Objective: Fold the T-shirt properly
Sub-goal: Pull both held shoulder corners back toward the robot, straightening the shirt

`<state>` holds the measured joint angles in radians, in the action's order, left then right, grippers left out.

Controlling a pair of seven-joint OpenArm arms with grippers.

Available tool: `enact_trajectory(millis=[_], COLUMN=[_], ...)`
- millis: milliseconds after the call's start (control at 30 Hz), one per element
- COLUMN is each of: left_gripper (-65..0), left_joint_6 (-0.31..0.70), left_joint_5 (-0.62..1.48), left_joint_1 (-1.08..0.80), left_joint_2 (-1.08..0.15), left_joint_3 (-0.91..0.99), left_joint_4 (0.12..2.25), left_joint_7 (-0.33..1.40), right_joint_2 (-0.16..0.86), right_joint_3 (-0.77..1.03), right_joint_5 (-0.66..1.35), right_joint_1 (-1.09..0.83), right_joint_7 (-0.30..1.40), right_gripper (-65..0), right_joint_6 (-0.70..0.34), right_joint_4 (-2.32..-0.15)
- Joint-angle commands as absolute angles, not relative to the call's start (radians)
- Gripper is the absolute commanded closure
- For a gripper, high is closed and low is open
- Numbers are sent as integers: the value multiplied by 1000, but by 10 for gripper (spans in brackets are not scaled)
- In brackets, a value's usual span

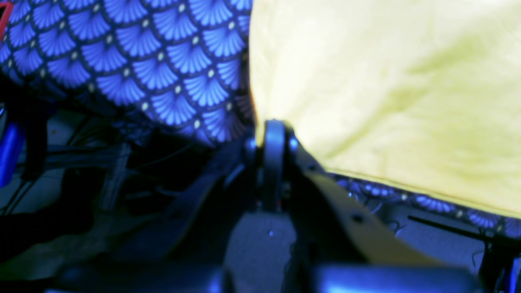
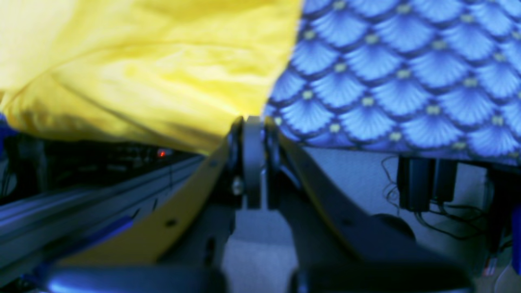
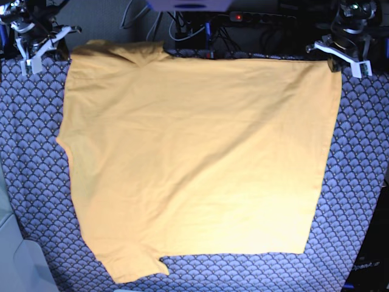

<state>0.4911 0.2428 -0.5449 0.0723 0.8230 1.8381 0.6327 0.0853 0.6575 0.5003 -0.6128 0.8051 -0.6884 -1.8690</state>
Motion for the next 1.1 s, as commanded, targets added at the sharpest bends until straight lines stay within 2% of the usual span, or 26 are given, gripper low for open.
enact_trajectory(millis=[0, 133, 267, 400, 767, 967, 1067], left_gripper=[0, 0, 0, 0, 0, 0, 0], left_joint_6=[492, 492, 492, 492, 493, 493, 493], left_joint_5=[252, 252, 252, 252, 251, 251, 251], left_joint_1=[-550, -550, -550, -550, -536, -536, -536], left_joint_2=[65, 65, 65, 65, 65, 61, 61], left_joint_3=[829, 829, 825, 825, 828, 825, 826], left_joint_4=[1853, 1853, 1853, 1853, 1822, 1804, 1804], left_joint_7=[615, 615, 615, 615, 615, 615, 615], right_joint_2=[101, 99, 99, 99, 73, 73, 73], right_joint_3=[668, 668, 674, 677, 677, 676, 676], right_joint_5=[499, 504, 504, 504, 501, 503, 504], right_joint_1=[-618, -596, -591, -590, -591, -570, -562], right_joint_7=[797, 845, 878, 917, 921, 924, 969], right_gripper=[-46, -152, -198, -224, -228, -320, -335], right_joint_6=[-698, -698, -698, -698, -698, -698, -698], right_joint_4=[-1883, -1883, -1883, -1885, -1911, -1905, -1905])
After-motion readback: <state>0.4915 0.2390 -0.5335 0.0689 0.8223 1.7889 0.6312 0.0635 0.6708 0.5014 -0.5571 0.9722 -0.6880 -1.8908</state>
